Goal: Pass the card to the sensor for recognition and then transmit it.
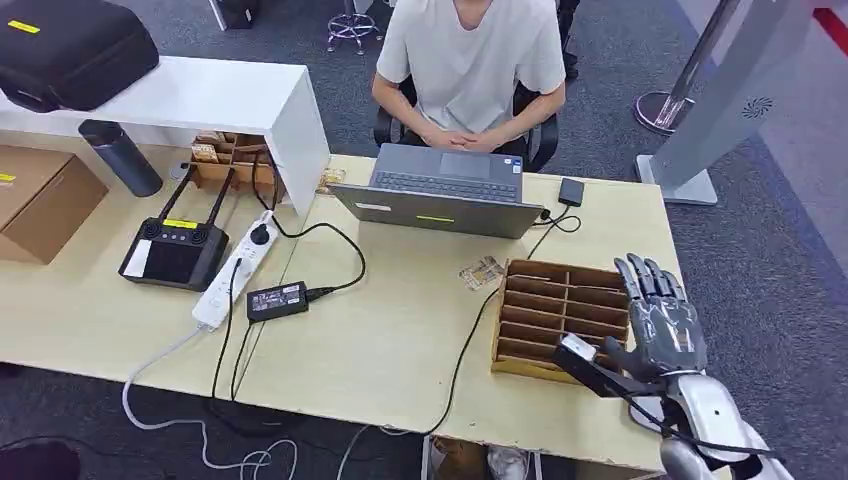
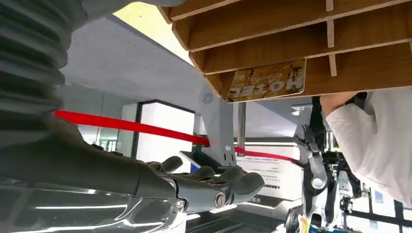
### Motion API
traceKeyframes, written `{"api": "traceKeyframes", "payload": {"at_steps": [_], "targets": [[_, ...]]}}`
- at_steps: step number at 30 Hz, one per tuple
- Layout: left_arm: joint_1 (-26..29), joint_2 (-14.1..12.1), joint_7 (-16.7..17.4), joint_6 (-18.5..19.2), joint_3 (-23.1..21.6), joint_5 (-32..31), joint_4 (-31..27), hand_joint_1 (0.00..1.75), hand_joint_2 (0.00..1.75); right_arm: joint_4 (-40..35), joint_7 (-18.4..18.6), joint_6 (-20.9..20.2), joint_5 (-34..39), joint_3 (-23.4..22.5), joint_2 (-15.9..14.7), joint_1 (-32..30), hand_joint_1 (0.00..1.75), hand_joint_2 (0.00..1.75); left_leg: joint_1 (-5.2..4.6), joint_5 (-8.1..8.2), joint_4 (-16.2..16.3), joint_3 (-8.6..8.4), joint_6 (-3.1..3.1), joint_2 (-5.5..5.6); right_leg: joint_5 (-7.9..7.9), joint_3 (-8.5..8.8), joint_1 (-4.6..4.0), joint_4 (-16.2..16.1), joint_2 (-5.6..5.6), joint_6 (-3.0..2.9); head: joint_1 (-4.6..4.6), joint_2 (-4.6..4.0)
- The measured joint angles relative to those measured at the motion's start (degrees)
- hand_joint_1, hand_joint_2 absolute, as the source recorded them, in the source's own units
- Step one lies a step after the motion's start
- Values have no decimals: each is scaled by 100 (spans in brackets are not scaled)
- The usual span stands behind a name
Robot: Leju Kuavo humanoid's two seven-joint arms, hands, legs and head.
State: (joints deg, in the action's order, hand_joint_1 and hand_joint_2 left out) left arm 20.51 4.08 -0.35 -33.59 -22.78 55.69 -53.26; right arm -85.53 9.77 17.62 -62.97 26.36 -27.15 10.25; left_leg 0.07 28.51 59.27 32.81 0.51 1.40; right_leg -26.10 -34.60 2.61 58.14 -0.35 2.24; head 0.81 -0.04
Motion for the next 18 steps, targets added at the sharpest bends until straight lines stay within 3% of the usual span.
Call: {"api": "traceKeyframes", "payload": {"at_steps": [18], "targets": [[100,407,92,-180,741,-159,-147,0,175,-2,-17,22,24,22,-5,5,0,175,1,0,0,0,0,-3,0,1,-3,0,2,0,0,0]]}}
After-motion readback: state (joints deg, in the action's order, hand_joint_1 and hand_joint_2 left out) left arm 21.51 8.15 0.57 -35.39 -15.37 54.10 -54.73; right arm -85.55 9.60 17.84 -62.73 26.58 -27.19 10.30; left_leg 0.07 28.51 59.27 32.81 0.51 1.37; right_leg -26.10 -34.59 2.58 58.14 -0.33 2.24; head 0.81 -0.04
